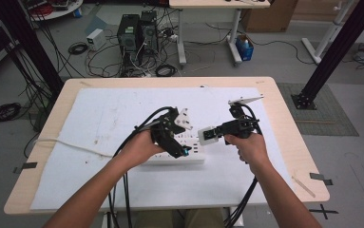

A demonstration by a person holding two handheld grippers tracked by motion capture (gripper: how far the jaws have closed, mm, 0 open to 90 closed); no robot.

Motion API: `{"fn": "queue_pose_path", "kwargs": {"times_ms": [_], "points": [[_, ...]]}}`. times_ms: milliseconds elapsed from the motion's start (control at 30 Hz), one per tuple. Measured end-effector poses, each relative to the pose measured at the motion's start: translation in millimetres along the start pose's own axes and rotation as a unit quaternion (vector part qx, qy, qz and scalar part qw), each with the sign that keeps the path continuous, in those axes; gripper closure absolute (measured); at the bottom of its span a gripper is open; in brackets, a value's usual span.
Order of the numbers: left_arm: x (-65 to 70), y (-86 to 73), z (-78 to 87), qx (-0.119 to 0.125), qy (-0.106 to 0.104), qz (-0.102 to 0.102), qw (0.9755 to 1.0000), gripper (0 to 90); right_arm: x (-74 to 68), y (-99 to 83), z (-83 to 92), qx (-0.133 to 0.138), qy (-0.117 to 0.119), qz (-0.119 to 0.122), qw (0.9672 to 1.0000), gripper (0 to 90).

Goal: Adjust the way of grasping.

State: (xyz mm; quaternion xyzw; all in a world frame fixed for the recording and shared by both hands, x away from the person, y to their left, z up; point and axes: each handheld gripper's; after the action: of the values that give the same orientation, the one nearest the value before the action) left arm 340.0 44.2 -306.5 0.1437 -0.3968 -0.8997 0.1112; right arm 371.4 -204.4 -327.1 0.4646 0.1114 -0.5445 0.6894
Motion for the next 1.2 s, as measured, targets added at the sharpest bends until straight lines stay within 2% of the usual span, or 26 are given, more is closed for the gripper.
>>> {"fn": "queue_pose_path", "kwargs": {"times_ms": [67,100,133,167,200,267,300,433,500,567,633,667,700,767,867,967,1067,1200], "points": [[-6.5,-9.2,3.7,-0.013,-0.001,0.025,0.9996,18.8,5.1,-0.6,5.4,0.001,-0.013,0.011,0.9999,62.4],[-9.5,-13.8,5.5,-0.018,-0.002,0.035,0.9992,18.8,6.8,-0.7,7.9,0.001,-0.02,0.02,0.9996,62.4],[-9.5,-13.8,5.5,-0.018,-0.002,0.035,0.9992,18.8,6.8,-0.7,7.9,0.001,-0.02,0.02,0.9996,62.4],[-14.5,-21.5,10.4,-0.031,0.0,0.047,0.9984,18.8,8.1,-0.5,10.3,0.0,-0.027,0.029,0.9992,62.4],[-16.3,-25.3,13.1,-0.036,0.004,0.054,0.9979,18.8,8.9,0.3,15.7,0.001,-0.045,0.051,0.9977,62.4],[-21.3,-32.6,20.2,-0.046,0.004,0.057,0.9973,18.8,9.2,1.5,20.3,-0.002,-0.05,0.078,0.9957,62.4],[-24.3,-36.4,24.2,-0.051,0.002,0.062,0.9968,18.8,9.0,2.1,22.6,-0.004,-0.06,0.087,0.9944,62.4],[-38.9,-50.8,43.0,-0.071,0.003,0.083,0.994,18.8,6.5,6.0,29.2,-0.017,-0.081,0.115,0.9898,62.4],[-44.4,-57.4,53.1,-0.08,0.005,0.089,0.9928,18.8,6.0,8.7,31.4,-0.021,-0.085,0.128,0.9878,62.4],[-49.5,-64.0,63.1,-0.092,-0.003,0.094,0.9913,18.8,5.2,11.6,33.6,-0.026,-0.088,0.139,0.986,62.4],[-53.0,-72.1,70.4,-0.099,-0.005,0.103,0.9897,18.8,4.7,14.3,35.7,-0.027,-0.091,0.151,0.9839,62.4],[-53.0,-72.1,70.4,-0.099,-0.005,0.103,0.9897,18.8,4.7,14.3,35.7,-0.027,-0.091,0.151,0.9839,62.4],[-59.0,-83.6,79.9,-0.106,0.007,0.114,0.9878,18.8,3.8,17.5,38.7,-0.028,-0.096,0.167,0.9808,62.3],[-61.9,-89.7,84.8,-0.11,0.012,0.118,0.9869,18.8,3.4,19.1,39.7,-0.029,-0.1,0.17,0.9799,62.3],[-64.3,-100.0,91.5,-0.122,0.015,0.127,0.9843,18.8,2.3,21.7,41.0,-0.032,-0.107,0.182,0.977,62.4],[-66.1,-109.3,96.2,-0.135,0.021,0.13,0.9821,18.8,1.1,23.9,42.0,-0.031,-0.106,0.189,0.9758,62.3],[-66.7,-114.7,100.5,-0.134,0.027,0.137,0.9811,18.8,1.4,24.7,42.6,-0.033,-0.11,0.194,0.9744,62.3],[-66.0,-117.0,104.0,-0.133,0.032,0.137,0.9811,18.8,0.7,23.4,44.3,-0.031,-0.104,0.202,0.9733,62.3]]}}
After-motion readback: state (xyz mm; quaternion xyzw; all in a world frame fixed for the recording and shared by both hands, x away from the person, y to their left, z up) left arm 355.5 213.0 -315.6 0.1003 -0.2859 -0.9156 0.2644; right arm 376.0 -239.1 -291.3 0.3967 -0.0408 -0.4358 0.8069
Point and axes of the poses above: each handheld gripper's, and its own axes: z roughly backward along the jaws, y roughly out of its top, x roughly to its right, and after that the axes turned 12 degrees about x, right-handed
